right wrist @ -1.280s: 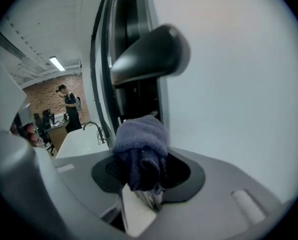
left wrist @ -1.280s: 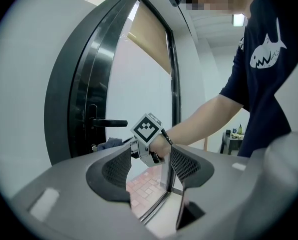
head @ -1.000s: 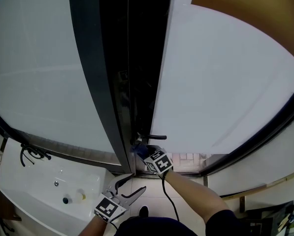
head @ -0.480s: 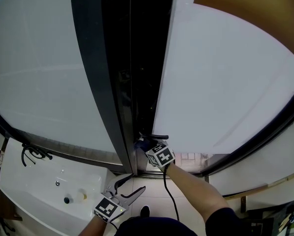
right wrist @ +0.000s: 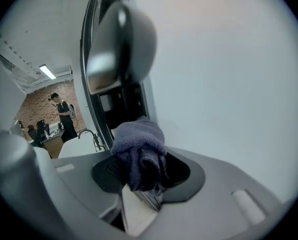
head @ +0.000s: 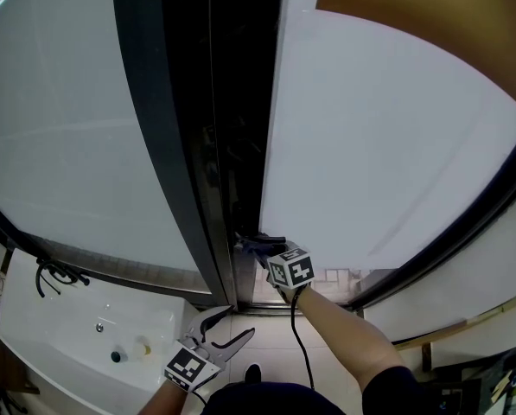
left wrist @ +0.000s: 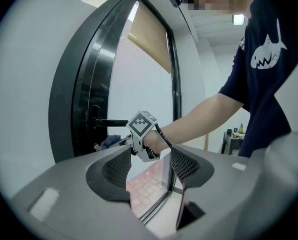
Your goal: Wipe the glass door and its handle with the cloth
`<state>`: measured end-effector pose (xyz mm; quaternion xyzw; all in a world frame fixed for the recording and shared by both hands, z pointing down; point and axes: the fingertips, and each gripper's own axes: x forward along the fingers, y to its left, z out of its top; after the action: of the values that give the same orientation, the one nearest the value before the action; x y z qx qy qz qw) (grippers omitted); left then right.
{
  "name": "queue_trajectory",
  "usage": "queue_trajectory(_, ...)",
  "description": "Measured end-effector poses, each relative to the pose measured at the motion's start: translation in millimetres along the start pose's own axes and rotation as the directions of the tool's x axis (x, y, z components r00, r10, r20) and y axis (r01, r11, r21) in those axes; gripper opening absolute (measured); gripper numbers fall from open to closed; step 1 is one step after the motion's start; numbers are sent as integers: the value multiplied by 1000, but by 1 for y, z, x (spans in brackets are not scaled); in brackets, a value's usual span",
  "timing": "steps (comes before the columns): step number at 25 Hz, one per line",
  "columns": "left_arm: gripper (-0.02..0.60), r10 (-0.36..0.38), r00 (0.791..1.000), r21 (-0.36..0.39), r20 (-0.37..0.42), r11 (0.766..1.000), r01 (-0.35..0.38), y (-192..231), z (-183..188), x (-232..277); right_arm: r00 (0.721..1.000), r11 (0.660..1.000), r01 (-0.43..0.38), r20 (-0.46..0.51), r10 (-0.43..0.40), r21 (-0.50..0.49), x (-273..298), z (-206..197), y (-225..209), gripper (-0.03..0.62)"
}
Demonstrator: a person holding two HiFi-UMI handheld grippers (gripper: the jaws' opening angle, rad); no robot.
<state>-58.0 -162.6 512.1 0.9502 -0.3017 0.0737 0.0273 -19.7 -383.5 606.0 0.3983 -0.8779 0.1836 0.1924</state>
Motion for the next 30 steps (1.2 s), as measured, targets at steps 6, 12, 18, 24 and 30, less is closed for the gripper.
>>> queue_trajectory(6, 247, -4, 1000, 13, -5, 1000, 4, -7, -1, 1, 1000, 1000, -2, 20, 2, 30, -26, -13, -7, 158)
queue_trajectory(12, 247, -11, 1000, 36, 0, 999, 11, -23, 5, 2, 997, 997, -31, 68, 26, 74, -91, -38, -7, 160)
queue_trajectory(18, 247, -11, 1000, 53, -6, 999, 11, -53, 11, 1, 984, 998, -48, 175, 39, 48, -189, -45, 6, 161)
queue_trajectory(24, 247, -39, 999, 61, -17, 997, 40, -108, 20, 6, 965, 993, -84, 255, 60, 84, -285, -67, 27, 161)
queue_trajectory(30, 247, -42, 999, 93, -10, 995, 43, -176, 27, 0, 940, 985, -103, 336, 51, 136, -375, -101, 48, 161)
